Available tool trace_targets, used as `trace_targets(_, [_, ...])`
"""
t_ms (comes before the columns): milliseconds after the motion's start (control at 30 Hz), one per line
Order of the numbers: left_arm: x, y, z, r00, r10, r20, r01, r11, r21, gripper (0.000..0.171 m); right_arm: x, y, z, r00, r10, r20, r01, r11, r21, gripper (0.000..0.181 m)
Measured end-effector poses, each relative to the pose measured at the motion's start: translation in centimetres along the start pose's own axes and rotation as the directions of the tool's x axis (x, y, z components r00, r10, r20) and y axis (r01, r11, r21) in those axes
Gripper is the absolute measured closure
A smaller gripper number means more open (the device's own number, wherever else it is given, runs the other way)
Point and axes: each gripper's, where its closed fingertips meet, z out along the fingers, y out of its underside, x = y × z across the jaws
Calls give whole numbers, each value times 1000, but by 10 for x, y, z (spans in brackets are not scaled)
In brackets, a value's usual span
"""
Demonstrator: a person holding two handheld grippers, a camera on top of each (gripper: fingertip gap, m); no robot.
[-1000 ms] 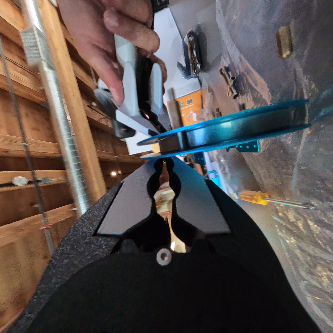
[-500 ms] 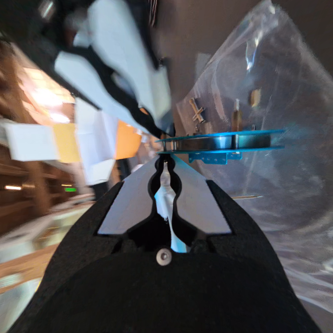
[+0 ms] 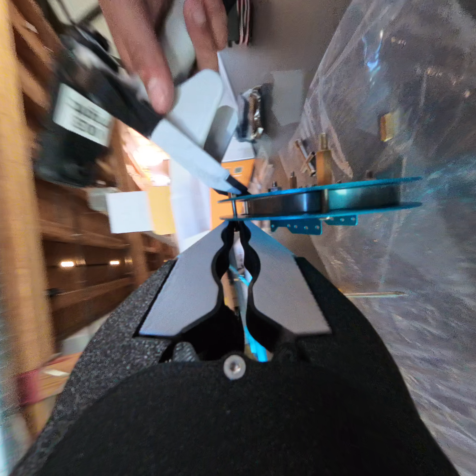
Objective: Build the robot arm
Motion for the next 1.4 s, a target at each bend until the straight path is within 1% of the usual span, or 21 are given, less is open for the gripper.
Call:
trace_targets(67, [1, 2, 0, 992, -93, -86, 94, 996, 7, 169, 6, -2, 0, 930, -276, -241, 263, 961, -84, 166])
trace_targets(133, [0, 1, 0, 994, -69, -82, 70, 998, 3, 170, 14, -3, -2, 747, -518, -417, 465, 855, -231, 175])
trace_targets(233, [-2, 2, 2, 996, 91, 10, -90, 995, -43, 170, 20, -6, -6, 554, -660, -508, 539, 749, -385, 175])
trace_targets(267, [-1, 2, 2, 993, 115, 31, -114, 992, -50, 170, 21, -6, -7, 585, -633, -507, 507, 773, -380, 176])
trace_targets(333, [-1, 1, 1, 980, 181, 84, -176, 982, -65, 171, 16, -3, -7, 814, -409, -413, 333, 910, -246, 177])
trace_targets(433, [-2, -1, 2, 938, 297, 180, -281, 953, -112, 171, 6, 1, -5, 993, 115, -38, -117, 992, -56, 178])
trace_targets(467, [-2, -2, 2, 931, 306, 197, -288, 951, -114, 171, 0, 1, -5, 946, 295, 134, -291, 955, -53, 178])
trace_targets(567, [-3, -2, 2, 928, 306, 214, -285, 950, -126, 171, -7, -2, -8, 583, 606, 541, -640, 753, -154, 177])
trace_targets(600, [-3, -1, 3, 932, 294, 211, -274, 954, -121, 171, -7, -2, -9, 553, 611, 567, -657, 738, -154, 177])
trace_targets(633, [-3, -1, 2, 939, 275, 207, -257, 960, -110, 171, -7, -2, -8, 618, 574, 537, -621, 776, -114, 177])
trace_targets(700, [-4, -3, 1, 940, 269, 211, -253, 962, -100, 171, -4, 0, -6, 870, 364, 333, -387, 922, 2, 176])
trace_targets(767, [-4, -2, 1, 941, 265, 210, -248, 963, -104, 170, 0, 0, -6, 997, 68, 26, -68, 998, 18, 167])
trace_targets(867, [-4, -3, 1, 940, 269, 211, -251, 962, -106, 170, 9, 1, -8, 863, -352, -363, 306, 935, -180, 171])
trace_targets(967, [-4, -1, 2, 925, 303, 228, -281, 951, -126, 170, 18, -2, -12, 665, -557, -497, 426, 830, -360, 177])
trace_targets(1033, [-4, -3, 1, 913, 322, 251, -298, 946, -131, 171, 15, 0, -11, 784, -434, -443, 322, 896, -307, 177])
trace_targets(1100, [-3, -5, 0, 900, 337, 276, -310, 941, -138, 171, 6, 4, -9, 975, -78, -208, 41, 984, -175, 178])
trace_targets(1133, [-4, -6, -1, 891, 348, 293, -320, 937, -141, 171, 0, 4, -8, 988, 149, -32, -152, 979, -134, 178])
trace_targets(1233, [-4, -4, 1, 890, 343, 300, -310, 939, -151, 171, -9, 1, -10, 640, 600, 480, -587, 785, -197, 176])
trace_targets(1267, [-4, -3, 1, 897, 327, 298, -298, 944, -139, 171, -9, -1, -11, 560, 626, 542, -632, 746, -208, 175])
trace_targets(1300, [-4, -2, 0, 895, 325, 305, -297, 945, -134, 171, -10, -2, -10, 593, 593, 545, -611, 772, -176, 173])
trace_targets(1400, [-4, -1, -3, 899, 310, 309, -284, 950, -129, 171, -6, -2, -7, 939, 255, 231, -260, 966, -12, 169])
